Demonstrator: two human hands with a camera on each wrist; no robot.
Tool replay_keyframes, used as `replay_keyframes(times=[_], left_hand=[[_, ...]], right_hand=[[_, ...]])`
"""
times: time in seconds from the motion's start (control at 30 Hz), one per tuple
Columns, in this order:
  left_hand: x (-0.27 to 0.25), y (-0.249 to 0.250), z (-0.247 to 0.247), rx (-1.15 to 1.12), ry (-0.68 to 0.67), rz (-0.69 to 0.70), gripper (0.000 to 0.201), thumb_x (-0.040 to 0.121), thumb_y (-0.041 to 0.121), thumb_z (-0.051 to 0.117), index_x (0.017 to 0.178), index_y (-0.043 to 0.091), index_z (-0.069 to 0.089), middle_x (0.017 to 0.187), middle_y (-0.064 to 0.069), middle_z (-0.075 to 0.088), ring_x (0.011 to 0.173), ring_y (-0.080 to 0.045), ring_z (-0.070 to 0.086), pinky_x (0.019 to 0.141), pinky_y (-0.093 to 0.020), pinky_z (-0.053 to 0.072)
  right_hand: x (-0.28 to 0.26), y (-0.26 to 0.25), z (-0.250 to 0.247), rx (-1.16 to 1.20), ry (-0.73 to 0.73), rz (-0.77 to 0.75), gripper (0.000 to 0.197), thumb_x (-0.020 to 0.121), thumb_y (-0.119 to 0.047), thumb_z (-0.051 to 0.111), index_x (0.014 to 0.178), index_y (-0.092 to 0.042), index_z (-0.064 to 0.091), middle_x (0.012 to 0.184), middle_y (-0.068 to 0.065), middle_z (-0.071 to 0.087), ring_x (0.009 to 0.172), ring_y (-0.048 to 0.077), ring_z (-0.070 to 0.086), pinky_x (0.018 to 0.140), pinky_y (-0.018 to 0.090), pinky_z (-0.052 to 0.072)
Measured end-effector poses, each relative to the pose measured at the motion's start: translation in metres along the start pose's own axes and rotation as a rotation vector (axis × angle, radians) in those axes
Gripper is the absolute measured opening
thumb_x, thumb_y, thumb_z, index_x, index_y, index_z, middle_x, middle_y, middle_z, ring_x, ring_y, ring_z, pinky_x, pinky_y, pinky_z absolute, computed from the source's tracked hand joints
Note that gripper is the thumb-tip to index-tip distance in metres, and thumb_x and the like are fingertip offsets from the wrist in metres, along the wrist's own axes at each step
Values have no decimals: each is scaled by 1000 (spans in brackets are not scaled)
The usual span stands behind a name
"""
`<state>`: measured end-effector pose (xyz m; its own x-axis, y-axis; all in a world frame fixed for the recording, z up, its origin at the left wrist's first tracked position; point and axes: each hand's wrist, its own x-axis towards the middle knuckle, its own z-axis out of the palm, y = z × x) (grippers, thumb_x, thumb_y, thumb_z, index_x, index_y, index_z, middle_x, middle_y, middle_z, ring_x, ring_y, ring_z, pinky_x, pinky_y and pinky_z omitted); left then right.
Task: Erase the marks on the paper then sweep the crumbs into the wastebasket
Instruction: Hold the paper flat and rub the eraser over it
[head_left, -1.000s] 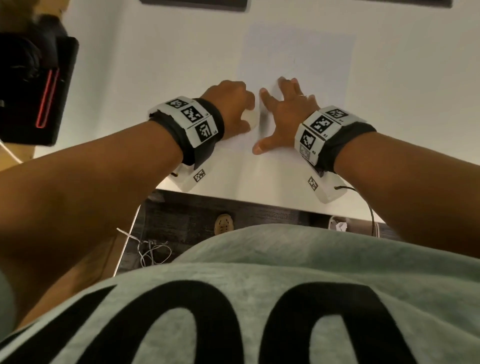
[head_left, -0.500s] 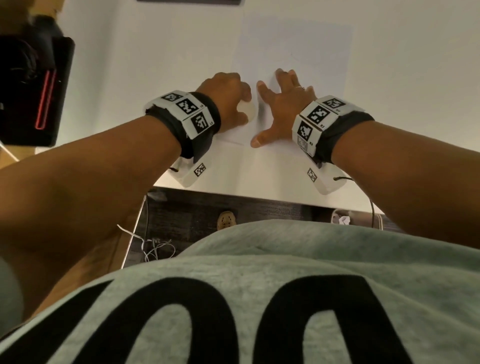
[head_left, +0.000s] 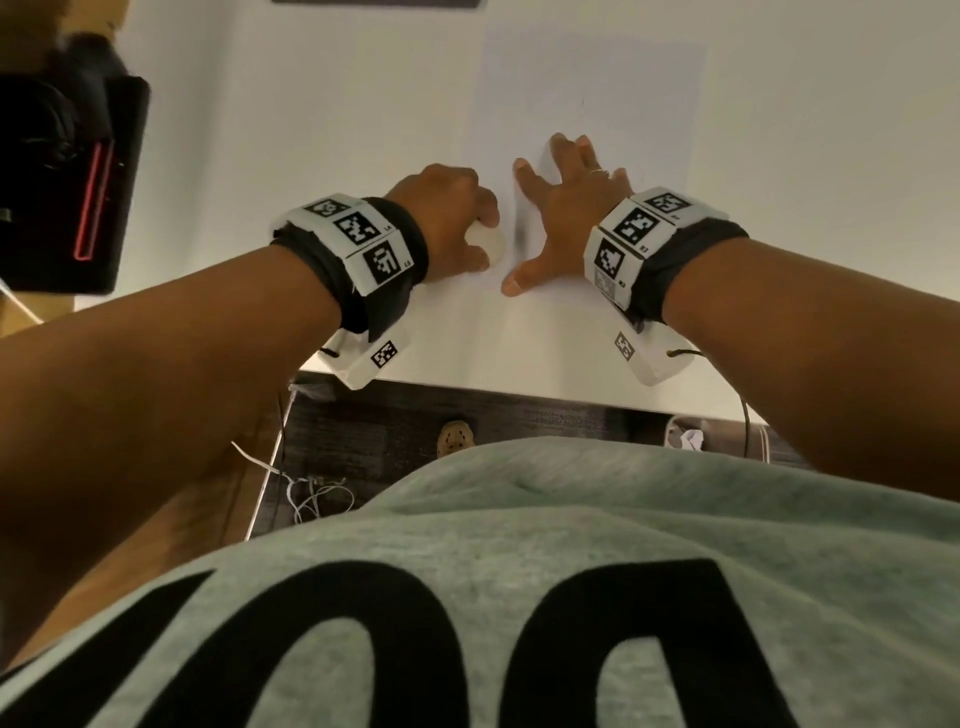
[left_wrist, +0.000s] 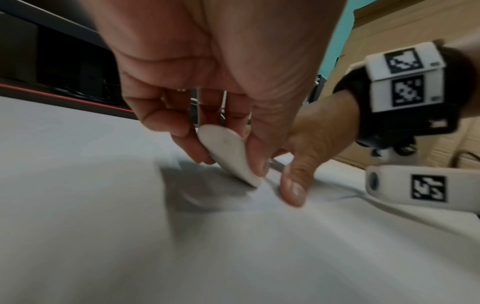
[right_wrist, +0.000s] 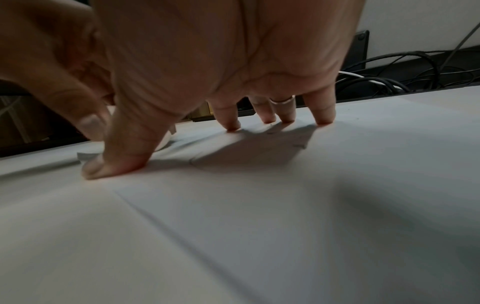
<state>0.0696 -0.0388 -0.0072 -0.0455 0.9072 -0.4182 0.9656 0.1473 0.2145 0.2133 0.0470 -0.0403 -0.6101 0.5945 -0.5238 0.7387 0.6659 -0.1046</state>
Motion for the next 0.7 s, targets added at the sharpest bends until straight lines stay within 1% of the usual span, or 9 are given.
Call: replay_keyframes(times=[0.1,0.27,0.4,0.5,0.53,0.57,0.63,0.67,0.7], left_hand=[[7,4,-6,-20,60,-20,44,84,32,65,124,17,55,121,-9,51,114,-30,48,84,-33,36],[-2,1,2,-20,-15,4,46,82,34,66,124,18,56,117,-7,53,109,-28,50,79,-31,37],[0,2,1,-28,-7,2,46,83,33,65,126,19,54,120,-6,53,112,-27,49,85,-33,38],[7,3,-5,-17,6,3,46,86,30,63,129,19,51,124,-7,51,116,-28,47,89,-33,37],[10,4,-7,-15,10,3,45,87,28,62,130,19,51,125,-7,50,117,-28,45,88,-33,36],[12,4,-10,-11,12,6,45,87,27,61,130,18,50,126,-8,49,118,-28,45,88,-32,35],[16,6,-12,2,13,18,45,88,25,60,131,17,49,127,-8,48,119,-28,44,89,-33,36],[17,7,-13,7,12,21,45,88,25,61,131,17,49,128,-8,48,119,-29,44,90,-34,36],[17,8,-12,8,13,23,45,88,24,61,131,17,50,128,-8,48,119,-29,45,91,-35,37]], right_hand=[[0,1,0,2,9,-3,133,55,-80,69,154,-28,-3,161,11,-13,148,36,-11,114,61,10],[-1,2,-1,-10,5,-14,134,55,-80,69,154,-29,-5,161,10,-14,148,35,-12,116,60,10],[-8,6,-5,1,-9,30,131,57,-80,67,154,-29,-5,162,8,-12,149,34,-9,116,61,13],[-23,13,-5,-39,6,140,125,60,-83,62,154,-23,5,158,12,6,146,39,11,113,61,22],[-29,14,-6,-78,1,180,123,61,-84,59,154,-20,10,156,13,13,144,40,17,112,61,22],[-34,15,-8,-121,-11,208,119,63,-84,57,153,-17,17,155,15,16,143,40,18,113,62,20],[-36,14,-14,-156,-15,195,109,67,-80,59,148,-12,30,156,15,17,146,37,14,115,62,11],[-34,11,-16,-129,2,152,105,68,-76,63,146,-11,33,156,14,18,146,36,15,115,59,11],[-29,8,-16,-75,24,94,104,68,-71,68,145,-11,32,154,13,19,144,36,21,116,55,17]])
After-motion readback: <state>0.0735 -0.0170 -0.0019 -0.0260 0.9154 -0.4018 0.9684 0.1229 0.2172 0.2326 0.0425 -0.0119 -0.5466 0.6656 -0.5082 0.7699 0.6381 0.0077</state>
